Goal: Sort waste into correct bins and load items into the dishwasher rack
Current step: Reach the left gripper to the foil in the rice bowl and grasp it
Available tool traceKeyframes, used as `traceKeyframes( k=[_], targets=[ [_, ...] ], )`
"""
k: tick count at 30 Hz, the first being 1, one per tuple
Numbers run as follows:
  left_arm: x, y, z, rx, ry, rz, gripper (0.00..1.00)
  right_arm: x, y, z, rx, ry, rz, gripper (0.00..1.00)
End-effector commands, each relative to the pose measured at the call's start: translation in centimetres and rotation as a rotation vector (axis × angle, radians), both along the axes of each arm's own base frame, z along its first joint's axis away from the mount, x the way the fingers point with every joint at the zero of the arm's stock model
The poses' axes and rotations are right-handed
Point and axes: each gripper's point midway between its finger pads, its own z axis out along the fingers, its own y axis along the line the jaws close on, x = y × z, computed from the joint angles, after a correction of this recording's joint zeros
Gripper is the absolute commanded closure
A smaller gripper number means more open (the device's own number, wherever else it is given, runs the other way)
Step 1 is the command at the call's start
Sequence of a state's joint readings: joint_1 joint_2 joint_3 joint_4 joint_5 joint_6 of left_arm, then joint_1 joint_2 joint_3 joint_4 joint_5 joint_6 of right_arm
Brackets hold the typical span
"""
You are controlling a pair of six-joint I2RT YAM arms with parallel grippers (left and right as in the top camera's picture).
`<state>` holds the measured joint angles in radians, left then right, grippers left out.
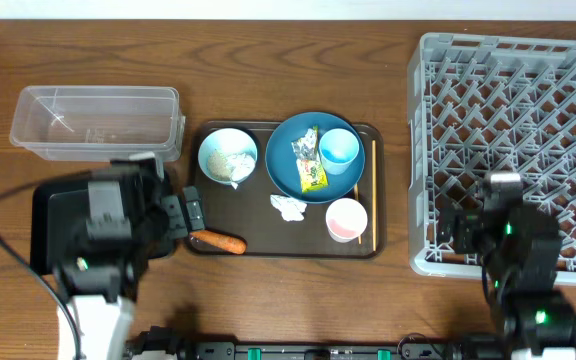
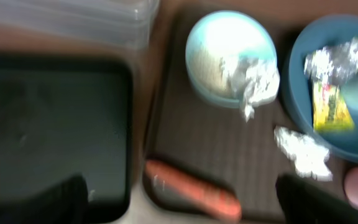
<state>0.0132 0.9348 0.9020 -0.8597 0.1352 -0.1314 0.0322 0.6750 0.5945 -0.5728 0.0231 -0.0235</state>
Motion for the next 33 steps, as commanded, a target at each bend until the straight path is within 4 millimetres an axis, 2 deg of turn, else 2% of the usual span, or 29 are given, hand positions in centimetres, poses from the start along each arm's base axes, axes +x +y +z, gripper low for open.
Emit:
traceKeyframes(
  k=[1, 5, 9, 15, 18, 20, 25, 30, 33],
  targets=[
    [0.5, 0.0, 3.0, -0.012, 0.047, 0.004, 0.01, 1.4, -0.1, 1.8, -0.016, 0.06, 0.005, 0.01],
    [-0.5, -1.0, 3.7, -0.063, 0.126, -0.023, 0.01, 2.2, 0.2, 2.6, -0.004, 0.128, 0.014, 0.01],
    [-0.1, -1.6, 4.1, -0.091, 0.102, -0.041, 0.01, 2.7, 1.6, 2.9, 0.049, 0.135, 0.075, 0.01],
    [4.3, -1.5, 5.7, -0.125, -0.049, 0.01, 0.02, 2.9, 1.1, 3.1, 0.032, 0.125, 0.057, 0.01],
    [6.9, -1.7, 5.5, -0.127, -0.087, 0.005, 0.01, 2.9, 1.1, 3.1, 0.033, 0.125, 0.057, 0.01],
    [8.3, -2.3, 4.5, -0.136, -0.073, -0.001, 0.02, 2.9, 1.1, 3.0, 0.032, 0.125, 0.057, 0.01],
    [10.8, -5.2, -0.3, -0.133, 0.041, -0.073, 0.02, 2.8, 1.1, 3.0, 0.032, 0.13, 0.057, 0.01],
    [11.6, -8.4, -5.5, -0.119, 0.165, -0.149, 0.02, 2.8, 1.1, 3.0, 0.032, 0.131, 0.057, 0.01],
    [11.8, -9.1, -7.7, -0.103, 0.21, -0.163, 0.02, 2.8, 1.1, 2.9, 0.032, 0.133, 0.057, 0.01]
  ],
)
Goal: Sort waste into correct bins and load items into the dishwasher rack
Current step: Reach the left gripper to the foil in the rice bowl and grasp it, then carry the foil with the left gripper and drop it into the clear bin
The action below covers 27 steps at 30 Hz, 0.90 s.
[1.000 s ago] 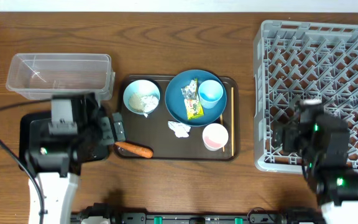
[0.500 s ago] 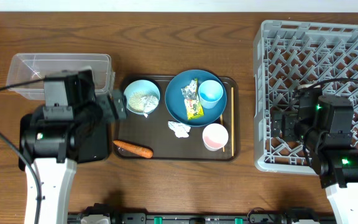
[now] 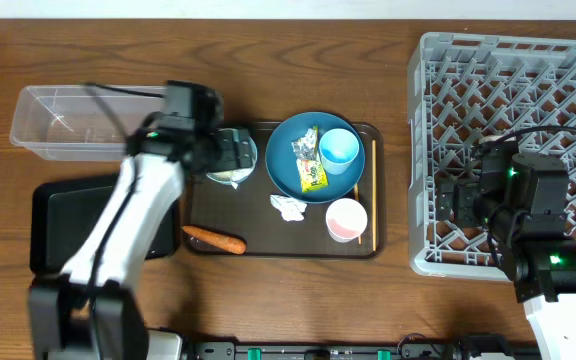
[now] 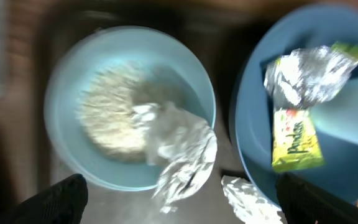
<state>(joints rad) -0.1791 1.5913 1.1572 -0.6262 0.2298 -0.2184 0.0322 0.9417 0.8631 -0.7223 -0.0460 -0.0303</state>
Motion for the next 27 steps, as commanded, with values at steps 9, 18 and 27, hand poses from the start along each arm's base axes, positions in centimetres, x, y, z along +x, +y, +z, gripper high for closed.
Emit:
traceKeyframes(
  k=[9, 18, 27],
  targets=[
    [0.0, -1.0, -4.1, 0.024, 0.104, -0.015, 0.32, 0.0, -0.1, 0.6, -0.003, -0.007, 0.001, 0.01],
    [-0.9, -1.0, -5.0, 0.031, 0.133, -0.022, 0.5, 0.0, -0.1, 0.6, -0.003, -0.008, 0.001, 0.01],
    [-1.1, -1.0, -5.2, 0.032, 0.136, -0.022, 0.92, 0.0, -0.1, 0.6, -0.003, -0.008, 0.001, 0.01]
  ],
)
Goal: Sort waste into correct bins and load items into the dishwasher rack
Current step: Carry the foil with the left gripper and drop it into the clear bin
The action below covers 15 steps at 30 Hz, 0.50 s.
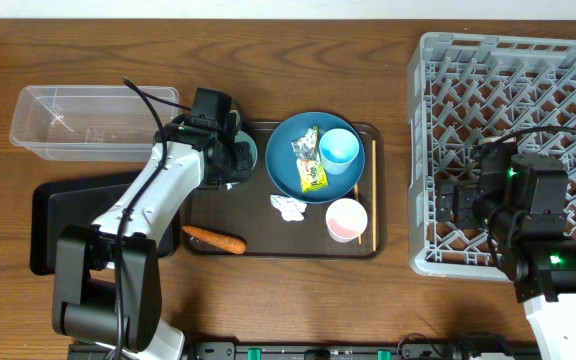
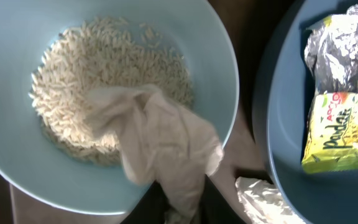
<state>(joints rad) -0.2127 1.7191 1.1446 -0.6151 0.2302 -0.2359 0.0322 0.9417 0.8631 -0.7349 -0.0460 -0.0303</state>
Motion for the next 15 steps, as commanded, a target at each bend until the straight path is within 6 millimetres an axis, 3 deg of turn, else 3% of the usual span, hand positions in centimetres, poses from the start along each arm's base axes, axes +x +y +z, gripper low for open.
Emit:
traceKeyframes(
  k=[1, 6, 15],
  targets=[
    [-0.1, 0.1, -0.2, 0.012, 0.001, -0.004, 0.94, 0.3, -0.1, 0.8, -0.003, -0.02, 0.001, 0.01],
    [0.5, 1.3, 2.2, 0.009, -0.033, 0.03, 0.94, 0.2, -0.1, 0.7, -0.003, -0.016, 0.001, 0.01],
    [3.4, 6.6, 12.5, -0.023, -0.309, 0.179, 0.94, 0.0, -0.1, 0.5, -0.003, -0.005, 0.001, 0.01]
  ],
)
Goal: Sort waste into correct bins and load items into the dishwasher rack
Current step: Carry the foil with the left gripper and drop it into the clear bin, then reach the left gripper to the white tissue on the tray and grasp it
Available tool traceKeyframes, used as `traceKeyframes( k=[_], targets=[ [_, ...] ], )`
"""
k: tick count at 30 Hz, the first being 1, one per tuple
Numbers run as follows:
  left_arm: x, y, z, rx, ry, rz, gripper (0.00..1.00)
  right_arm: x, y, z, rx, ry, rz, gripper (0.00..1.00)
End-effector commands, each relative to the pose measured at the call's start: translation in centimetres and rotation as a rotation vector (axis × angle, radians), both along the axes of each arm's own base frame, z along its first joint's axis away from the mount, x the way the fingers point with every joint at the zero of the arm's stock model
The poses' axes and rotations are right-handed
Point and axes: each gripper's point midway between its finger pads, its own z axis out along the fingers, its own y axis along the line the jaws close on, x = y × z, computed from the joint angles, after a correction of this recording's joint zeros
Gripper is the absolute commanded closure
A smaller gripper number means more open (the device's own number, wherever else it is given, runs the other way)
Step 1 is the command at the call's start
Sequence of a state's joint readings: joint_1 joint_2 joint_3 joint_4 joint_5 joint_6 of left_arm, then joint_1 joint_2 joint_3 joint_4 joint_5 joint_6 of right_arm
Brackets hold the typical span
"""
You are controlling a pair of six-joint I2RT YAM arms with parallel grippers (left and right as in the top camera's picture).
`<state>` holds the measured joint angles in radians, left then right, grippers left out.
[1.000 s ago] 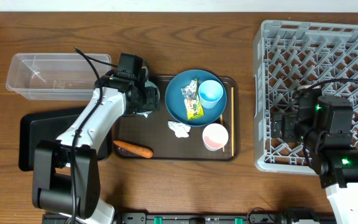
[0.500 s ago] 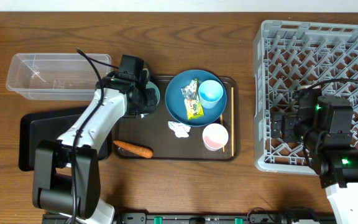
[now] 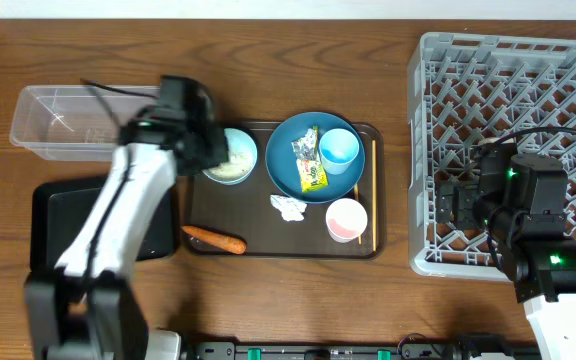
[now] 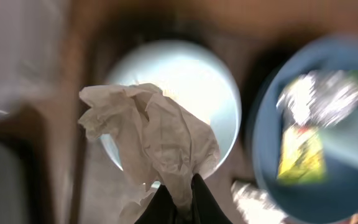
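My left gripper [image 4: 180, 198] is shut on a crumpled white napkin [image 4: 154, 137], held in the air above the light blue bowl of rice [image 4: 222, 99]. Overhead, that gripper [image 3: 206, 150] sits at the bowl's [image 3: 233, 158] left rim on the brown tray [image 3: 268, 240]. The tray also carries a blue plate [image 3: 288, 165] with a yellow wrapper [image 3: 311, 160] and blue cup [image 3: 339, 150], a crumpled white paper [image 3: 289, 207], a pink cup [image 3: 346, 219], a carrot [image 3: 217, 240] and a chopstick [image 3: 372, 190]. My right gripper [image 3: 458, 205] hovers over the rack's front left; its fingers are unclear.
A clear plastic bin [image 3: 96, 122] stands at the back left and a black bin [image 3: 58, 225] in front of it. The grey dishwasher rack [image 3: 528, 110] fills the right side.
My left gripper has lifted the napkin out of the rice bowl and shifted slightly left, toward the bins. The right arm has not moved.
My left gripper was open over the black bin and the tray's left edge. Then it was open above the rice bowl. Then it was shut on the napkin lying in the bowl, and now it holds the napkin clear of the rice.
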<state>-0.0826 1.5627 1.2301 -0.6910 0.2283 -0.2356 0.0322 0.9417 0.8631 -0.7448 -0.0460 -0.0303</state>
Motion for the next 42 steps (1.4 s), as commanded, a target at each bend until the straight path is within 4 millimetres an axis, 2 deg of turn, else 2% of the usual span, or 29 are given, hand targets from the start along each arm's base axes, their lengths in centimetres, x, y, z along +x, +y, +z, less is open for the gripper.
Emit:
traceKeyframes(
  k=[1, 3, 5, 7, 9, 13, 14, 16, 18, 20, 24, 27, 29, 31, 33, 37, 42],
  targets=[
    [1.8, 2.8, 5.7, 0.004, -0.185, 0.071, 0.94, 0.2, -0.1, 0.7, -0.003, -0.014, 0.001, 0.01],
    [2.7, 4.9, 7.7, 0.015, -0.27, 0.126, 0.93, 0.2, -0.1, 0.7, -0.003, -0.015, 0.001, 0.01],
    [3.4, 7.5, 8.5, 0.065, -0.317, 0.197, 0.92, 0.2, -0.1, 0.7, -0.003, -0.014, 0.001, 0.01],
    [3.8, 10.2, 8.3, 0.126, -0.326, 0.277, 0.88, 0.2, -0.1, 0.7, -0.003, -0.014, 0.001, 0.01],
    [4.0, 11.9, 7.6, 0.159, -0.309, 0.326, 0.86, 0.2, -0.1, 0.7, -0.003, -0.015, 0.001, 0.01],
    [4.7, 13.4, 4.7, 0.17, -0.243, 0.354, 0.86, 0.2, -0.1, 0.7, -0.003, -0.015, 0.001, 0.01],
    [4.9, 13.6, 3.9, 0.17, -0.228, 0.356, 0.83, 0.2, -0.1, 0.7, -0.003, -0.015, 0.001, 0.01],
    [5.3, 13.6, 2.9, 0.17, -0.212, 0.355, 0.65, 0.2, -0.1, 0.7, -0.003, -0.015, 0.001, 0.01],
    [5.5, 13.5, 2.6, 0.166, -0.206, 0.35, 0.6, 0.2, -0.1, 0.7, -0.003, -0.015, 0.001, 0.01],
    [5.5, 12.9, 3.0, 0.143, -0.218, 0.335, 0.55, 0.2, -0.1, 0.7, -0.003, -0.014, 0.001, 0.01],
    [4.8, 11.2, 5.1, 0.063, -0.252, 0.285, 0.54, 0.2, -0.1, 0.7, -0.003, -0.014, 0.001, 0.01],
    [2.8, 6.9, 6.2, -0.112, -0.208, 0.191, 0.54, 0.2, -0.1, 0.7, -0.003, -0.014, 0.001, 0.01],
    [0.8, 3.5, 6.0, -0.216, -0.126, 0.125, 0.54, 0.2, -0.1, 0.7, -0.003, -0.015, 0.001, 0.01],
    [-1.6, 0.4, 4.6, -0.241, -0.009, 0.055, 0.54, 0.2, -0.1, 0.7, -0.003, -0.015, 0.001, 0.01],
    [-3.5, -1.8, 3.1, -0.226, 0.08, 0.001, 0.54, 0.2, -0.1, 0.7, -0.003, -0.015, 0.001, 0.01],
    [-6.1, -6.4, 0.0, -0.209, 0.196, -0.129, 0.54, 0.2, -0.1, 0.7, -0.003, -0.015, 0.001, 0.01],
    [-8.3, -9.5, -3.3, -0.175, 0.333, -0.132, 0.53, 0.2, -0.1, 0.7, -0.003, -0.014, 0.001, 0.01]
  ],
)
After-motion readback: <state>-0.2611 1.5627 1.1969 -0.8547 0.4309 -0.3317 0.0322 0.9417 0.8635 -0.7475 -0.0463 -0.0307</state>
